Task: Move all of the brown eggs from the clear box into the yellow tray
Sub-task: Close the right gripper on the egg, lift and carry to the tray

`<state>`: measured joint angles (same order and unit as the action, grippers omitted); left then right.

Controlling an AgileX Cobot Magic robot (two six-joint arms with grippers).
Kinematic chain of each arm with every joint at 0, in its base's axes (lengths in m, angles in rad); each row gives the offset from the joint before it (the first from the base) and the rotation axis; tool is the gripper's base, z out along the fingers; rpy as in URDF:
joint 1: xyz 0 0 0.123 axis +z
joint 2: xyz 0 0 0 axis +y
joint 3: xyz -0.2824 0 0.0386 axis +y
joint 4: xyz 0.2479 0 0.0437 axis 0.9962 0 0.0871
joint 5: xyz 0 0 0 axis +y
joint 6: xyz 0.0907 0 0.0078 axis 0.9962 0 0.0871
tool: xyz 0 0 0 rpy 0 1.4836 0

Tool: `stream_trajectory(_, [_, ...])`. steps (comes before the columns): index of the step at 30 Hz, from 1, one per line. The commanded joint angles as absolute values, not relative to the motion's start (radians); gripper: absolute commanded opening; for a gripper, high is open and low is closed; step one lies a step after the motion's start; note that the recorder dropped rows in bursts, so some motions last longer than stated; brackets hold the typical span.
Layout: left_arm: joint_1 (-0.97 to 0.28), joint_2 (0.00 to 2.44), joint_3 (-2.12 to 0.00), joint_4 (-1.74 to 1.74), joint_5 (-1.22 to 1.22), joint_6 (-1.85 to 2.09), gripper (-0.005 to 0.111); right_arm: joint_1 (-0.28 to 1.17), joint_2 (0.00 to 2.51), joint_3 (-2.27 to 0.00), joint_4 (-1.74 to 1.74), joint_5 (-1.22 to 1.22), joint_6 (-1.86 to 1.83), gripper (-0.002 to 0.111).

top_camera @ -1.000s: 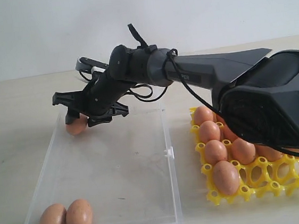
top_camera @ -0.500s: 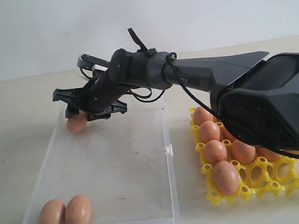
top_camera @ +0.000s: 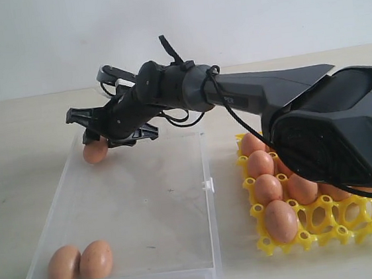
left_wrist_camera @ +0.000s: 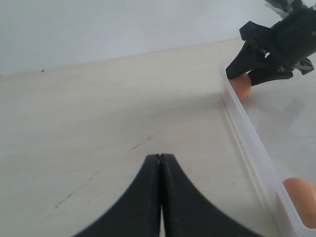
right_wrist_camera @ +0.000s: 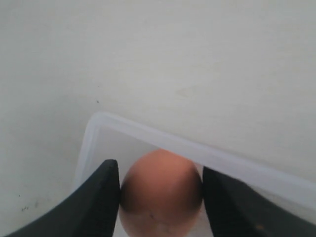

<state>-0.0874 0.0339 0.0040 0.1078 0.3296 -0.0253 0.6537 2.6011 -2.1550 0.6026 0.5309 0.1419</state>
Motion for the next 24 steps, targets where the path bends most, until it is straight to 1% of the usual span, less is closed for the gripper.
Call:
stream_trajectory(1, [-0.091, 0.035, 0.000, 0.105, 0.316, -0.030, 0.000, 0.656, 2.588, -2.163, 0.586, 0.527, 0.118, 0.000])
stream_trajectory(8, [-0.091, 0.035, 0.000, 0.105, 0.316, -0.030, 0.000, 0.665, 2.554, -2.142, 0.586, 0.555, 0.031, 0.000])
stream_trajectory(13, [-0.091, 0.035, 0.000, 0.105, 0.316, -0.030, 0.000, 0.673, 2.497, -2.046, 0.584, 0.515, -0.007, 0.000])
stream_trajectory(15, [-0.091, 0.035, 0.000, 0.105, 0.316, -0.030, 0.000, 0.673, 2.467, -1.980, 0.573, 0.486, -0.015, 0.000])
stream_trajectory(19, [-0.091, 0.035, 0.000, 0.105, 0.316, -0.030, 0.000, 0.674, 2.351, -1.775, 0.530, 0.400, -0.071, 0.000])
stream_trajectory(21, [-0.091, 0.035, 0.000, 0.105, 0.316, -0.030, 0.000, 0.683, 2.266, -1.661, 0.505, 0.341, -0.120, 0.000])
stream_trajectory(24, [-0.091, 0.035, 0.000, 0.105, 0.316, -0.030, 0.000, 0.698, 2.097, -1.460, 0.463, 0.189, -0.182, 0.000])
